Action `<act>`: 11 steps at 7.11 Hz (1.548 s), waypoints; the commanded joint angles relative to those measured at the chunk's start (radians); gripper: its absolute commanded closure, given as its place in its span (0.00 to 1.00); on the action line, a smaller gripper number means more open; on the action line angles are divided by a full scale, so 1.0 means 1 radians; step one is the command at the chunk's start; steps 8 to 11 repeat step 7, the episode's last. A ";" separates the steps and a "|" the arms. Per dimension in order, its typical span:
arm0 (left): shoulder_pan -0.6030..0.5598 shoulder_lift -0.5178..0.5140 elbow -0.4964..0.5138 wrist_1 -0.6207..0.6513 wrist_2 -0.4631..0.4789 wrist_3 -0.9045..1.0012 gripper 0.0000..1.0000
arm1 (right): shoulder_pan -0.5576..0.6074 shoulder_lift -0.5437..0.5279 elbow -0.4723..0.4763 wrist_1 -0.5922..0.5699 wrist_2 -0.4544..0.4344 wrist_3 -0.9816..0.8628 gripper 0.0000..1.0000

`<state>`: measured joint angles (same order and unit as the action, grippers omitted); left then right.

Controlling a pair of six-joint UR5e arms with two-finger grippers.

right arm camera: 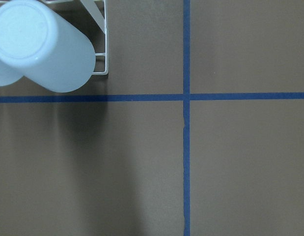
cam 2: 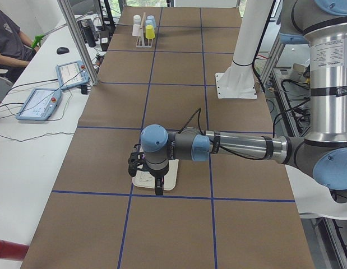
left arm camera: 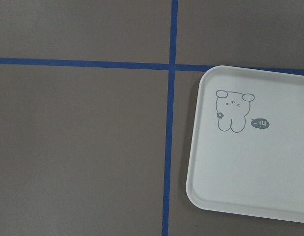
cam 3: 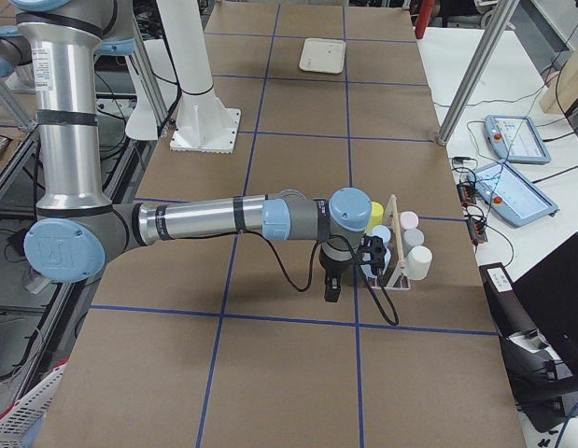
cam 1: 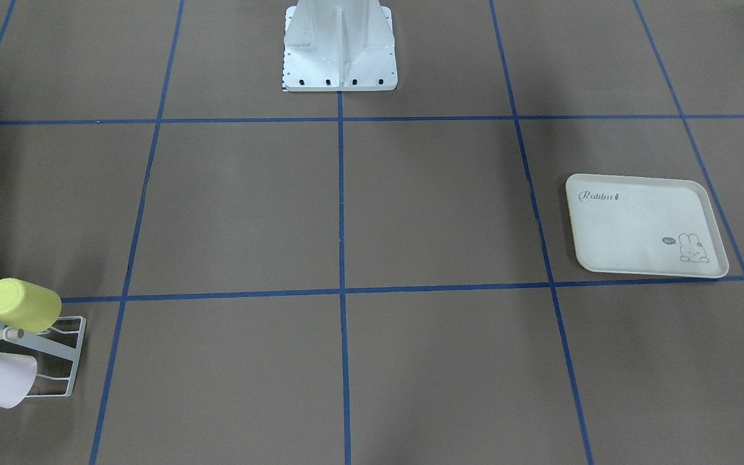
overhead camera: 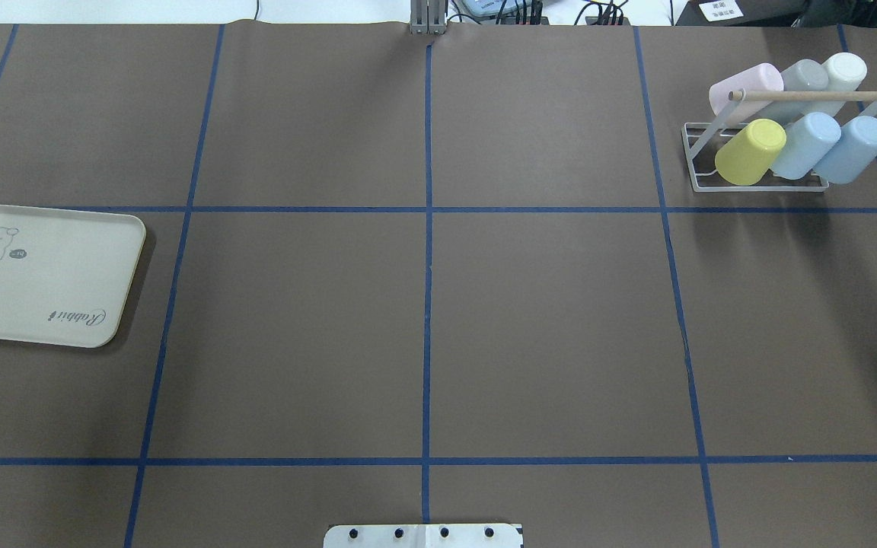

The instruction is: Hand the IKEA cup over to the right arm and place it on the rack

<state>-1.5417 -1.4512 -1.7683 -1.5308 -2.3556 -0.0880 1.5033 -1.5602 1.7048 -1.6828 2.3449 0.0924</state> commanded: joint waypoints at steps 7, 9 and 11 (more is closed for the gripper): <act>-0.002 0.023 -0.019 -0.002 -0.030 0.002 0.00 | 0.000 0.005 0.012 0.003 -0.001 0.000 0.01; -0.002 0.023 -0.019 -0.002 -0.030 0.002 0.00 | 0.000 0.005 0.012 0.003 -0.001 0.000 0.01; -0.002 0.023 -0.019 -0.002 -0.030 0.002 0.00 | 0.000 0.005 0.012 0.003 -0.001 0.000 0.01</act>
